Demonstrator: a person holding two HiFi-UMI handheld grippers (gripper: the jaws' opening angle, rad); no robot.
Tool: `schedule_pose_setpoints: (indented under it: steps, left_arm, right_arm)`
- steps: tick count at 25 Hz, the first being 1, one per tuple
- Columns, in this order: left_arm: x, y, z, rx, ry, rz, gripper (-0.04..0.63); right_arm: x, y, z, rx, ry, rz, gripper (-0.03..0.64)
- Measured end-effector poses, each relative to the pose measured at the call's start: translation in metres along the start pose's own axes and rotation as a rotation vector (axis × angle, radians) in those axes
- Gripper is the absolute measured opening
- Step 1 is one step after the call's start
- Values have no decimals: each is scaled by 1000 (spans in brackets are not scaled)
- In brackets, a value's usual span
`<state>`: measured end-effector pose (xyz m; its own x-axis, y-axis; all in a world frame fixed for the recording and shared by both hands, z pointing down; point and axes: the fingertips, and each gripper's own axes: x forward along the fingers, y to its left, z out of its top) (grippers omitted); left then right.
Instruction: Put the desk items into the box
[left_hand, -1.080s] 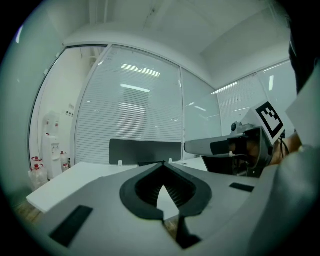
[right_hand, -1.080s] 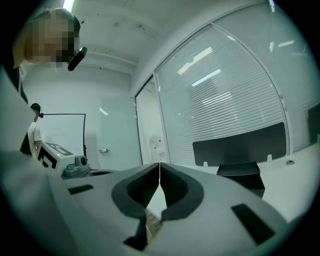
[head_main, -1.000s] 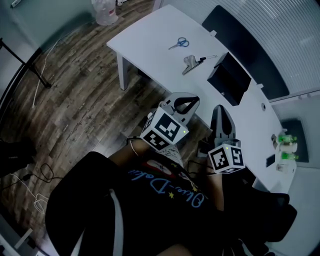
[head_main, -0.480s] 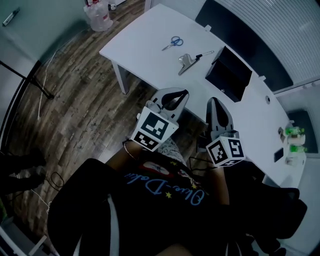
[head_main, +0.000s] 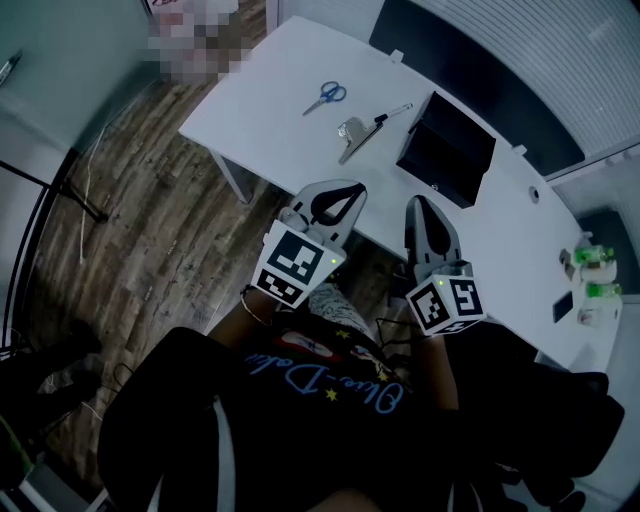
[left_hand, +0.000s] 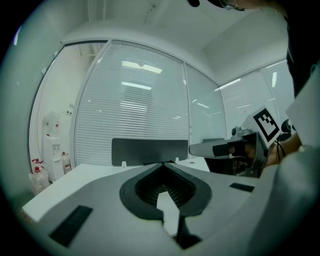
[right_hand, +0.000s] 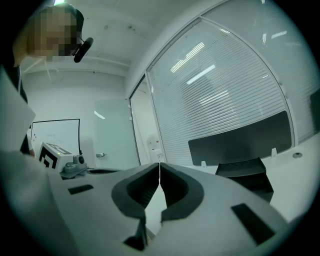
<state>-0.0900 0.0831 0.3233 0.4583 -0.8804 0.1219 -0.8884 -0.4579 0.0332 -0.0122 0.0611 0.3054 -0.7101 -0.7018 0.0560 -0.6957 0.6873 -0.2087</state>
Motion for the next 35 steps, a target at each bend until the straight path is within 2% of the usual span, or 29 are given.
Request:
schedule_pose_setpoints:
  steps: [8, 19, 25, 31, 35]
  left_arm:
    - [28, 16, -1, -36, 10, 23, 9]
    - [62, 29, 1, -37, 18, 39, 9]
    - [86, 30, 4, -8, 29, 21, 9]
    - [107, 34, 4, -32, 11, -3, 9]
    - [119, 41, 1, -24, 17, 30, 9]
  right_arm:
    - [19, -27, 0, 11, 26, 8, 11]
    - [47, -52, 6, 14, 23, 49, 11]
    - [62, -72, 10, 26, 18, 63, 11]
    - [75, -90, 11, 35, 17, 79, 11]
    - [79, -102, 12, 31, 21, 94, 11]
